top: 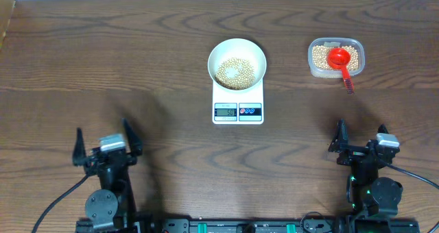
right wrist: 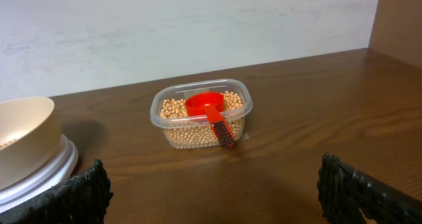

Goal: Scoop item into bowl and weigh 50g on scale

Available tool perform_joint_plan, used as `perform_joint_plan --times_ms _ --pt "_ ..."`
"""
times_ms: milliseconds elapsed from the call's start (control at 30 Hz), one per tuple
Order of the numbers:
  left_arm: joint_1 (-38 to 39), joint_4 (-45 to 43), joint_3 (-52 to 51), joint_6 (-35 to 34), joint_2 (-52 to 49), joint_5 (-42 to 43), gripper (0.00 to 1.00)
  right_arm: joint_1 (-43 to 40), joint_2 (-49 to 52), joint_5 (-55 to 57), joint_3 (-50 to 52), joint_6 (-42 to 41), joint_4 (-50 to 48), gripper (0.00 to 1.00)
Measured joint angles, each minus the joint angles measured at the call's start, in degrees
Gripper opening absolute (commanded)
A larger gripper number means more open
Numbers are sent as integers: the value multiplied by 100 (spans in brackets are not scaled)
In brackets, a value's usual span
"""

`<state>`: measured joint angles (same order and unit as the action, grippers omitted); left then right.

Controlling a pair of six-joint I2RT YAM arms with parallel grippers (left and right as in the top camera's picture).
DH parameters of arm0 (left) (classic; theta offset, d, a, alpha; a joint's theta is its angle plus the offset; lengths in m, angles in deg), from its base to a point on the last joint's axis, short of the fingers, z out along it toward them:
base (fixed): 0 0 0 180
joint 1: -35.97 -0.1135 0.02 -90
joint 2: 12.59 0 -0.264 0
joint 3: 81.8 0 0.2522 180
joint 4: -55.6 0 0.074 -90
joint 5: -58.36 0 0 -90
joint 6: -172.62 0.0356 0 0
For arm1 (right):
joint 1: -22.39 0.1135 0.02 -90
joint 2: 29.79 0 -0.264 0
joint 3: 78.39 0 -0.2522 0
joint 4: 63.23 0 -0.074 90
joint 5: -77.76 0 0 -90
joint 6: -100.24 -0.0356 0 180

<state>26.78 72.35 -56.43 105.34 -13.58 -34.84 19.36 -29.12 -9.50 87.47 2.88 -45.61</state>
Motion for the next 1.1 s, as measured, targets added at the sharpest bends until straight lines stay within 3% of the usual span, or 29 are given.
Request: perform_joint_plan --times_ms 167,300,467,667,1100 --pt "0 535 -4 144 4 498 93 0 0 0 0 0 2 99" --pt "0 577 -4 -341 4 662 93 0 0 0 0 0 2 99" --pt "0 581 -4 -1023 15 608 93 0 0 0 0 0 2 99" --pt "0 442 -205 -1364 24 450 93 0 0 0 0 0 2 99" --pt "0 55 -920 -1545 28 57 93 0 0 0 0 0 0 99"
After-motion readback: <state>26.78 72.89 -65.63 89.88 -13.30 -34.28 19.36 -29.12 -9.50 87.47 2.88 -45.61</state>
